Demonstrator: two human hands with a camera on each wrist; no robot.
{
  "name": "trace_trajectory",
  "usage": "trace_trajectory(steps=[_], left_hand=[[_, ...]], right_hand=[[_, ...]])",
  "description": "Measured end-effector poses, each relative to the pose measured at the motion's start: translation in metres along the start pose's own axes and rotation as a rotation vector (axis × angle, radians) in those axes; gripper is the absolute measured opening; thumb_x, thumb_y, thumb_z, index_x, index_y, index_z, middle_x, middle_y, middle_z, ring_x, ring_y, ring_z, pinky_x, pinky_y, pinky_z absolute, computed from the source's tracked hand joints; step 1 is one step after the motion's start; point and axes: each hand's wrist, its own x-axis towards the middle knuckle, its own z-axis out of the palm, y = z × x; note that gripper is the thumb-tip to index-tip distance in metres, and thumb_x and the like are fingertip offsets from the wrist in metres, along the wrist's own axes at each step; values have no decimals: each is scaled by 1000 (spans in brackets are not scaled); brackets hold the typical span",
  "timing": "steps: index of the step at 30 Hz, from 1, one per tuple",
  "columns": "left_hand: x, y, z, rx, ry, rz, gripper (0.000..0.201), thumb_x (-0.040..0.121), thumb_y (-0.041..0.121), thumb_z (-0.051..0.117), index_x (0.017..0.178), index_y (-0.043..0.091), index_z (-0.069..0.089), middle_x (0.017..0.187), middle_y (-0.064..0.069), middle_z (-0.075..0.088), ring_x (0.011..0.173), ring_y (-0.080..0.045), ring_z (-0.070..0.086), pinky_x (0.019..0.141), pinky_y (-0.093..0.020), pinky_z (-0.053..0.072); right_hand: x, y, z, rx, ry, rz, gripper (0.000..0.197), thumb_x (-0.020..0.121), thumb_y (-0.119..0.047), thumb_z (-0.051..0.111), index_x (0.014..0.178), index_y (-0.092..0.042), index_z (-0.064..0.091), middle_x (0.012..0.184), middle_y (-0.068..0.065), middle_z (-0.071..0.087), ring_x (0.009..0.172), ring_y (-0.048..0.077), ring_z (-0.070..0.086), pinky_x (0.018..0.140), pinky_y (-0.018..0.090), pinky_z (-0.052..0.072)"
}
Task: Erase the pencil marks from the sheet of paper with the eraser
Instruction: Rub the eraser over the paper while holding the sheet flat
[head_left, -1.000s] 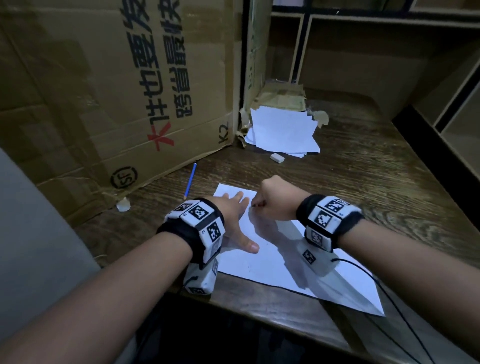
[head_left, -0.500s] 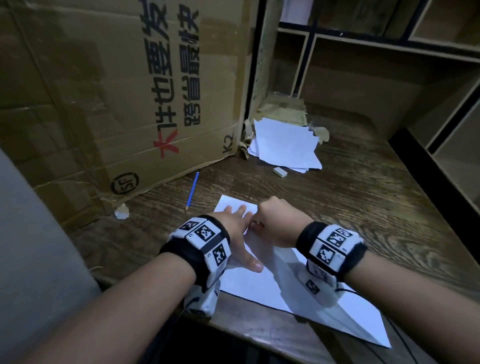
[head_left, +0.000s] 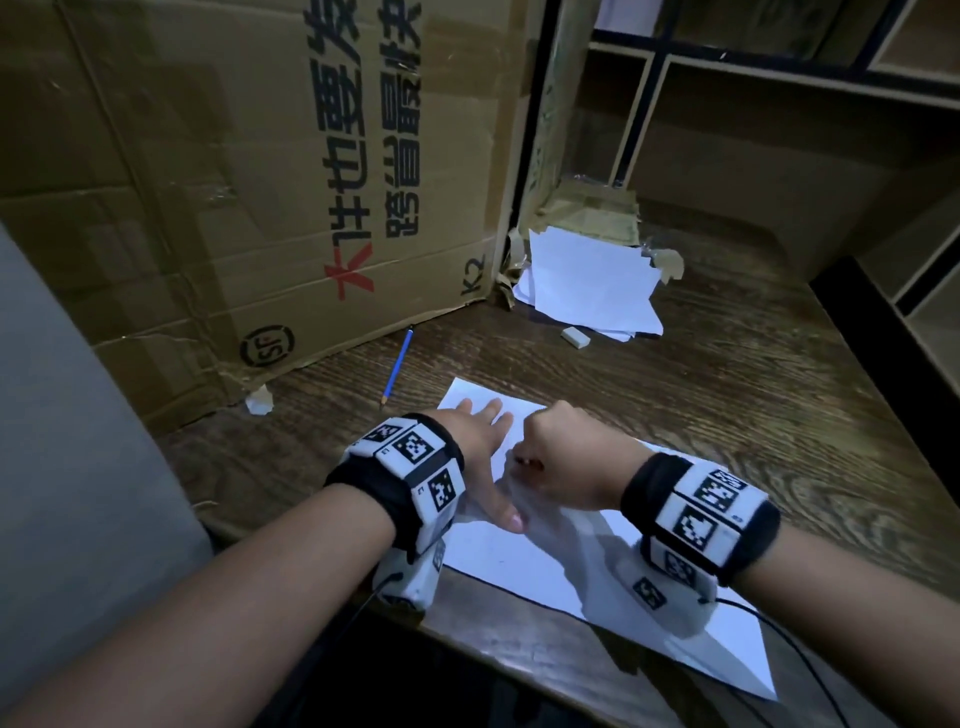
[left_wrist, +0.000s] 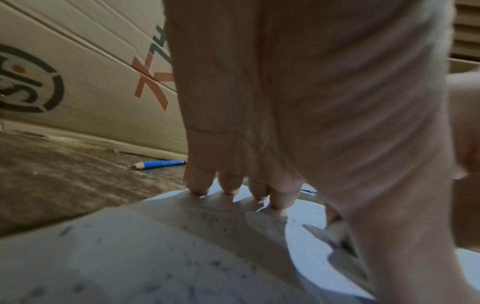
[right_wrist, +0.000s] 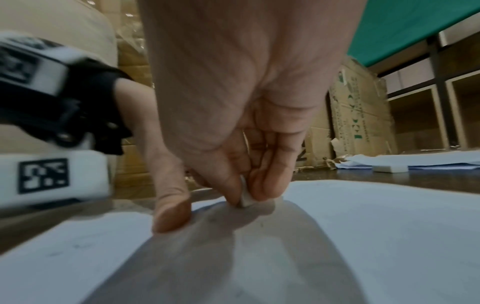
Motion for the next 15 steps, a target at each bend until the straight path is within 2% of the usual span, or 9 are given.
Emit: trace_trajectory(steps=[1,4,7,9,11,14,15], left_hand=[[0,1,-1,12,-4,-6,135,68,75,73,159,24,-12,166,6,-20,153,-27,-14,123,-49,15],[0,2,-3,40,-22,-16,134,68,78,70,159,24,-13,166,6,-20,153,-27,-13,123,-49,14],[0,3,-6,57,-42,-35,133,69,80,67,159,23,-14,166,7,-20,153,-26,-12,122,-47,12],[0,3,-5,59,-40,-44,134,68,80,68,159,25,-14,165,8,-21,153,-25,-12,122,-46,12],[3,2,-6,46,-36,-49,136,66,79,70,159,27,-14,165,9,-22,153,-25,-13,122,-47,12],[9,2,-7,50,-50,-67,139,62,77,76,158,31,-15,164,10,-25,153,-28,-16,121,-52,10],[11,2,-8,59,-58,-71,141,61,78,76,157,32,-17,164,10,-25,152,-29,-16,121,-53,10]], right_hand=[[-4,-2,-2,-18,-25,-34,46,91,-26,56,48,-16,41,49,-1,38,46,15,33,47,28,28],[8,9,-12,-17,-29,-10,36,89,-29,57,57,-11,57,52,2,47,51,21,45,55,36,44],[25,23,-12,30,42,77,36,88,-19,55,54,-11,50,54,5,46,55,28,48,58,40,50],[23,19,-10,20,77,81,37,88,-16,53,52,-10,46,54,6,44,55,30,48,60,42,53],[14,10,-6,16,37,41,34,88,-21,55,56,-9,54,55,4,45,55,26,49,59,41,52],[-2,-6,-7,-31,-62,-64,30,90,-27,57,65,-11,64,51,-4,44,49,11,40,53,31,38],[-2,-4,-8,-28,-69,-67,29,89,-29,58,67,-12,67,51,-5,46,49,11,42,54,31,40]])
